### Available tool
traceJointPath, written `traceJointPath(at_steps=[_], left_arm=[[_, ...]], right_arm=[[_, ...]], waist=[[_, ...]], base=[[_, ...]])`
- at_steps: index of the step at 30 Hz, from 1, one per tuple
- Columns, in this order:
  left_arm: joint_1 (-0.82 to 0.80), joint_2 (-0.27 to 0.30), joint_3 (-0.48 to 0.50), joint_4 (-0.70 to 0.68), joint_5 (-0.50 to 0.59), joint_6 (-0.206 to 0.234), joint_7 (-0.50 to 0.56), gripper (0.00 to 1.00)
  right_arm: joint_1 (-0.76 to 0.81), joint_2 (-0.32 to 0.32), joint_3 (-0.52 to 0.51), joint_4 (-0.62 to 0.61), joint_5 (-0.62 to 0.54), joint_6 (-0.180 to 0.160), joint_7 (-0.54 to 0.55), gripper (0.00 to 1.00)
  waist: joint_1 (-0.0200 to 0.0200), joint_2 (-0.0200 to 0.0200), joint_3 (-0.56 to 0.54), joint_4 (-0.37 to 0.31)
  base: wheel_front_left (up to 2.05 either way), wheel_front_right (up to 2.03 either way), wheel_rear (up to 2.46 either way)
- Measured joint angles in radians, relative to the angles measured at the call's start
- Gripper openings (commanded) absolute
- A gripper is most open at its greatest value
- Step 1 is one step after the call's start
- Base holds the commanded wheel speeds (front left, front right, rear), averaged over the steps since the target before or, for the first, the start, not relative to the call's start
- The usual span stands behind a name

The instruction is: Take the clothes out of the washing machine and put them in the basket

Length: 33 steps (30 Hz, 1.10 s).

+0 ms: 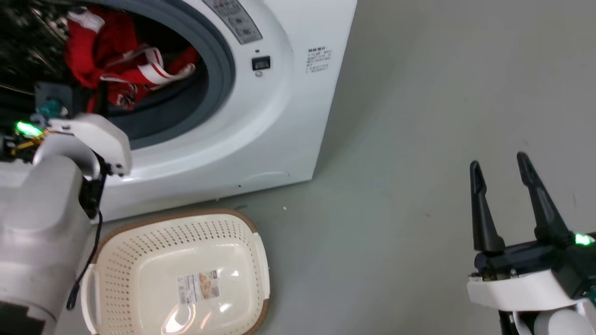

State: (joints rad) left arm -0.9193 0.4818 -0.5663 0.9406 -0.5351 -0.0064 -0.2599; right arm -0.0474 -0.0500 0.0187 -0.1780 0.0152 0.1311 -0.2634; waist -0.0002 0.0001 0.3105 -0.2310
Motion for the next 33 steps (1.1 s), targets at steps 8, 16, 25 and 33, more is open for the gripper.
traceJointPath(at_steps=[8, 16, 25, 33], left_arm=[[0.246, 0.0, 0.038, -0.223, 0.023, 0.075, 0.0, 0.0], [0.451, 0.006, 0.045, -0.378, 0.027, 0.123, 0.0, 0.0], [0.621, 0.015, 0.025, -0.513, 0.012, 0.167, 0.007, 0.0], [0.72, 0.021, 0.008, -0.6, -0.006, 0.197, 0.038, 0.0]], right_arm=[[0.076, 0.0, -0.001, 0.025, -0.024, 0.0, 0.0, 1.0], [0.135, 0.0, 0.001, 0.041, -0.041, 0.0, 0.0, 1.0], [0.179, 0.0, -0.001, 0.05, -0.043, 0.0, 0.0, 1.0], [0.192, 0.0, -0.002, 0.057, -0.043, 0.0, 0.0, 1.0]], waist=[[-0.0001, 0.0, -0.126, 0.032], [-0.0001, 0.0, -0.23, 0.061], [0.0, 0.0, -0.305, 0.086], [0.0, 0.0, -0.321, 0.091]], base=[[0.0, 0.0, 0.0], [0.0, 0.0, 0.0], [0.0, 0.0, 0.0], [0.0, 0.0, 0.0]])
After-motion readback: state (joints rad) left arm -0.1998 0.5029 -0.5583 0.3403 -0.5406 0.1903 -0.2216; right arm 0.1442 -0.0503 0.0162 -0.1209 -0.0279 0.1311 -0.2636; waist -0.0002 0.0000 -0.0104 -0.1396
